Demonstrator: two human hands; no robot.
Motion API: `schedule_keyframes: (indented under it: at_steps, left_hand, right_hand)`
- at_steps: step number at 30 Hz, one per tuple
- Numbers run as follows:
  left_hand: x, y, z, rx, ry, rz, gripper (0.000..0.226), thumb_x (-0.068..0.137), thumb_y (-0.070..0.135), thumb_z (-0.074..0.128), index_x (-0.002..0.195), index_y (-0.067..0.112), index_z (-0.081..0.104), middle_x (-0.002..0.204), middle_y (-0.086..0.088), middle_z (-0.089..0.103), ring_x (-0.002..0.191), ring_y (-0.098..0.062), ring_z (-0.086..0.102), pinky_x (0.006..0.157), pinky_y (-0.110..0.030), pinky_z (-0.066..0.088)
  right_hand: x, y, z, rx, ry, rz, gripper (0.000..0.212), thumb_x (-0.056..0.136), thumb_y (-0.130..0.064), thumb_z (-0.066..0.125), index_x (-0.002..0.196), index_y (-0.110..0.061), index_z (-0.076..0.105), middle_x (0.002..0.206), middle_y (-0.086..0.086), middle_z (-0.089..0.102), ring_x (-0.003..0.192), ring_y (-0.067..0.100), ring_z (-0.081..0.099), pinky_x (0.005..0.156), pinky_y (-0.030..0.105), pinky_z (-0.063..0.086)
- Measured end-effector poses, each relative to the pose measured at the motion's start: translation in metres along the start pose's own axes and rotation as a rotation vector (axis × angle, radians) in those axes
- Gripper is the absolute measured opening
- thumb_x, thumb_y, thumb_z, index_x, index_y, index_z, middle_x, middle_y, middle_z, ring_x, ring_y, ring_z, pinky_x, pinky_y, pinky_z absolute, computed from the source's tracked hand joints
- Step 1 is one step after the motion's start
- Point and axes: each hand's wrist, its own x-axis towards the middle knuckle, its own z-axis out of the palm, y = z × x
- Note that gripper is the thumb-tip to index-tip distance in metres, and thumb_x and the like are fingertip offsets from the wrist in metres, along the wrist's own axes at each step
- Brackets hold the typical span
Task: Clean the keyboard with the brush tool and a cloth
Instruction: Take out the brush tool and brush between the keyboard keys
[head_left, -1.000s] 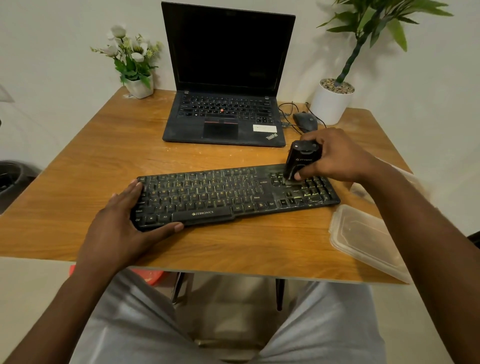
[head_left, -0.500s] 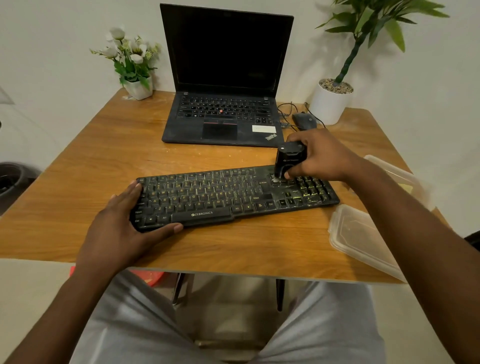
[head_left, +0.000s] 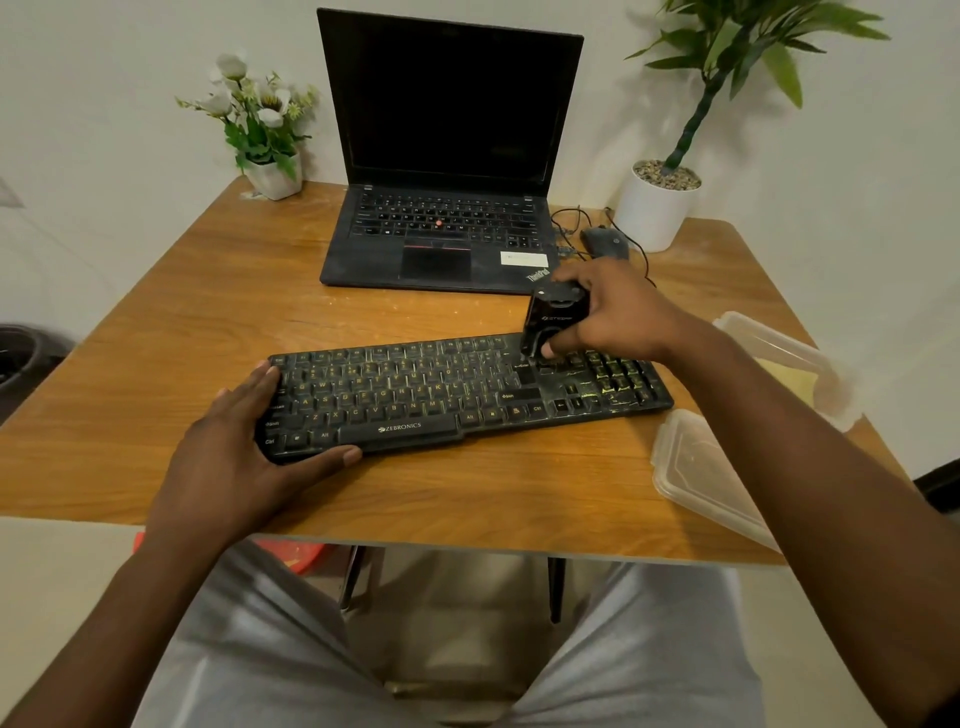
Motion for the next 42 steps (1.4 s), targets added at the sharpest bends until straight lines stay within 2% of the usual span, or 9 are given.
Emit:
schedule_keyframes:
  at_steps: [4,10,17,23,27,31,34,37,42]
  left_hand:
    - [-0.001,0.001,0.000,-0.005,-0.004,-0.003,0.143,0.048,0.103,0.064,0.165,0.026,0.034,0.172,0.007,0.030,0.159,-0.029,0.026,0.128,-0.051,0.027]
    - [-0.001,0.001,-0.001,-0.013,-0.004,-0.008,0.144,0.047,0.104,0.062,0.165,0.026,0.033,0.172,0.007,0.030,0.159,-0.028,0.026,0.128,-0.051,0.027]
    - [-0.002,0.004,-0.001,-0.008,0.003,-0.009,0.141,0.050,0.099,0.070,0.165,0.025,0.035,0.172,0.007,0.030,0.160,-0.028,0.024,0.128,-0.049,0.026]
    - [-0.002,0.003,-0.001,-0.007,0.000,-0.011,0.140,0.051,0.100,0.069,0.165,0.025,0.034,0.172,0.007,0.029,0.160,-0.029,0.024,0.128,-0.051,0.027]
    - [-0.002,0.004,-0.002,-0.004,0.008,-0.008,0.142,0.049,0.102,0.064,0.164,0.025,0.036,0.171,0.007,0.031,0.159,-0.029,0.026,0.128,-0.049,0.026]
    - [-0.003,0.006,-0.002,-0.013,0.013,-0.010,0.135,0.054,0.091,0.077,0.164,0.023,0.037,0.172,0.005,0.031,0.159,-0.029,0.025,0.129,-0.051,0.026]
    - [-0.003,0.005,-0.003,-0.011,0.000,-0.015,0.141,0.050,0.100,0.067,0.164,0.025,0.035,0.172,0.006,0.030,0.159,-0.029,0.025,0.128,-0.050,0.026]
    - [-0.003,0.005,-0.004,-0.016,-0.002,-0.022,0.142,0.049,0.101,0.064,0.165,0.025,0.035,0.172,0.007,0.030,0.159,-0.029,0.026,0.128,-0.050,0.026]
    - [-0.003,0.009,-0.004,-0.022,-0.004,-0.014,0.131,0.057,0.081,0.081,0.165,0.023,0.034,0.172,0.005,0.029,0.160,-0.028,0.023,0.129,-0.049,0.023]
  right_hand:
    - [-0.003,0.006,-0.009,-0.060,-0.021,0.018,0.041,0.070,-0.010,0.096,0.095,-0.026,0.067,0.094,-0.004,0.074,0.085,0.012,0.071,0.069,0.029,0.053]
    - [-0.007,0.012,-0.021,-0.174,-0.007,0.043,0.048,0.069,-0.015,0.097,0.086,-0.037,0.059,0.090,-0.011,0.070,0.082,0.011,0.068,0.064,0.029,0.046]
    - [0.001,-0.001,0.004,0.013,0.018,0.015,0.041,0.070,-0.008,0.097,0.102,-0.012,0.071,0.096,0.003,0.076,0.085,0.022,0.076,0.078,0.047,0.064]
    - [0.005,0.008,-0.001,-0.035,0.037,0.028,0.043,0.070,-0.012,0.096,0.104,-0.018,0.070,0.098,-0.001,0.075,0.089,0.015,0.073,0.079,0.041,0.062]
    - [0.008,0.014,-0.011,-0.175,0.053,0.038,0.043,0.070,-0.016,0.096,0.104,-0.017,0.069,0.096,0.000,0.073,0.085,0.020,0.071,0.077,0.044,0.061]
    - [0.007,0.012,-0.005,-0.068,0.056,0.043,0.045,0.069,-0.015,0.097,0.105,-0.016,0.070,0.098,0.001,0.076,0.089,0.019,0.074,0.077,0.042,0.062]
    - [0.005,0.009,-0.002,0.008,0.004,0.038,0.044,0.070,-0.012,0.097,0.104,-0.014,0.071,0.098,0.001,0.076,0.088,0.017,0.074,0.077,0.038,0.060]
    - [0.003,0.010,-0.009,0.005,-0.080,0.040,0.042,0.070,-0.012,0.097,0.103,-0.011,0.072,0.096,0.004,0.078,0.088,0.022,0.075,0.079,0.044,0.060]
    - [0.005,0.017,-0.019,-0.113,-0.045,0.047,0.041,0.069,-0.015,0.098,0.101,-0.015,0.071,0.094,0.002,0.076,0.089,0.024,0.074,0.081,0.047,0.061]
